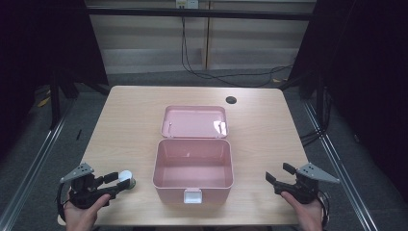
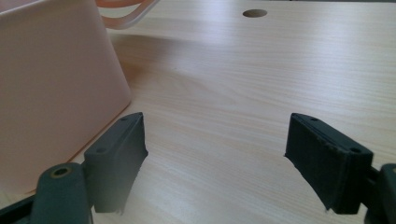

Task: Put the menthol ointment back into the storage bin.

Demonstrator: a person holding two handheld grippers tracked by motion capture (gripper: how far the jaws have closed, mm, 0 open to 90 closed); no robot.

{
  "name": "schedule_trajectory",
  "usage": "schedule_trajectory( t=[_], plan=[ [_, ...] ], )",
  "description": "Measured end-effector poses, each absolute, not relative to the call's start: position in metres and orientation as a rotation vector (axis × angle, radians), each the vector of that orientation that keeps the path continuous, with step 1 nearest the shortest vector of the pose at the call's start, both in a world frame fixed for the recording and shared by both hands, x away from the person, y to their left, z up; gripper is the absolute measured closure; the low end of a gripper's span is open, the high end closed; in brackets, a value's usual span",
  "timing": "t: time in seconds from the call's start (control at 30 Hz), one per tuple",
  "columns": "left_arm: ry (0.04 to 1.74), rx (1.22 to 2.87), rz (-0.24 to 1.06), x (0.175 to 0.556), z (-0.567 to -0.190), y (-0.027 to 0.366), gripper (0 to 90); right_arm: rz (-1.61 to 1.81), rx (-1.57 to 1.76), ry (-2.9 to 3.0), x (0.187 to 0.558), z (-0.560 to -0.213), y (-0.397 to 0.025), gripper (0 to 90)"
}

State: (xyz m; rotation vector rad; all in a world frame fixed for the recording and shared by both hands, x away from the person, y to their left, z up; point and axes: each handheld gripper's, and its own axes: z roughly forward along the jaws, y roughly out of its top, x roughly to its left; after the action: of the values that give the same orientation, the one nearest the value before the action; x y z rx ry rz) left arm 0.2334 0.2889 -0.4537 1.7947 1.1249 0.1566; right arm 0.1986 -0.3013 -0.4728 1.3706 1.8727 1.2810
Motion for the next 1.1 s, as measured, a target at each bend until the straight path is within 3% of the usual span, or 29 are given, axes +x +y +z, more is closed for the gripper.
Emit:
schedule_trajectory(
  t=[0.33, 0.7, 1.1],
  plan=[
    [1.102, 1.829, 0.156, 0.233, -0.444, 0.287, 28.1, 1.259, 1.355, 1.944, 0.191, -0.473, -0.300, 19.6],
    [1.072, 1.995, 0.215, 0.237, -0.424, 0.274, 43.0, 1.266, 1.370, 1.958, 0.190, -0.474, -0.300, 18.6],
    [1.057, 2.258, 0.266, 0.254, -0.391, 0.263, 50.3, 1.264, 1.358, 1.992, 0.192, -0.474, -0.297, 18.2]
  ],
)
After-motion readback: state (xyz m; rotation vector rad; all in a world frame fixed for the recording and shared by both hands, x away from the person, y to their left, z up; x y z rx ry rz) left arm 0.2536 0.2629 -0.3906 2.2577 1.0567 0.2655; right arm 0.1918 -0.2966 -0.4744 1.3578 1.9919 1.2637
